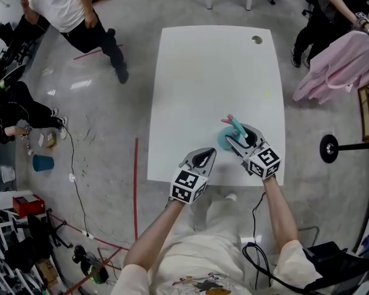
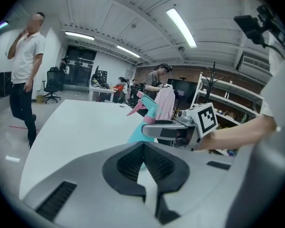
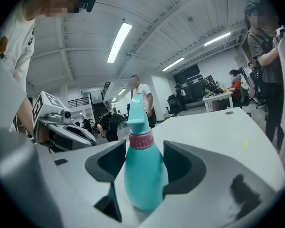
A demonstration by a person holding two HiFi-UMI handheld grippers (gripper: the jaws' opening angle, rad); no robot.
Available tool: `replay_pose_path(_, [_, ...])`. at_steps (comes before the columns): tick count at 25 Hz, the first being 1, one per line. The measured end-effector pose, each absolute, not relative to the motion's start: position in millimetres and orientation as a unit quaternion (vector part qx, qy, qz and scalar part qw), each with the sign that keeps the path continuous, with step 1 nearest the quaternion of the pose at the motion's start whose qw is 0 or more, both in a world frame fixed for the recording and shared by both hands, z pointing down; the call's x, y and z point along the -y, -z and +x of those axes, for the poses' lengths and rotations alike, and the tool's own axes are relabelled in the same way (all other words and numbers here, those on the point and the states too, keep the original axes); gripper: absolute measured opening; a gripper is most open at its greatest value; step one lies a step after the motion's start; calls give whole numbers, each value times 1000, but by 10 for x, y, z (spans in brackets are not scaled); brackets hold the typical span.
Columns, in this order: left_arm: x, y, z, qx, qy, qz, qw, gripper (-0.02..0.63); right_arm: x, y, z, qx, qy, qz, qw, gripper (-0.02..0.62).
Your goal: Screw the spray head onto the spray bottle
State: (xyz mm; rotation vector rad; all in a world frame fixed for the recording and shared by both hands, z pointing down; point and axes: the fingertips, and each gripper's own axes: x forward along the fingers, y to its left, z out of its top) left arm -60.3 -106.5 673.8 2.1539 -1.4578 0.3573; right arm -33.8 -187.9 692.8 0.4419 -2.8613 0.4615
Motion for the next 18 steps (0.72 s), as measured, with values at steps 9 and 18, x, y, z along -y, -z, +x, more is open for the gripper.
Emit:
replay_pose_path(9, [1049, -6642, -584, 541, -132, 792, 250, 6, 1836, -6786, -266, 971, -143, 158, 107, 242])
replay_pose_path(18, [1036, -6680, -530, 542, -134, 792, 248, 6, 1737, -6891, -215, 971, -144, 149, 120, 242])
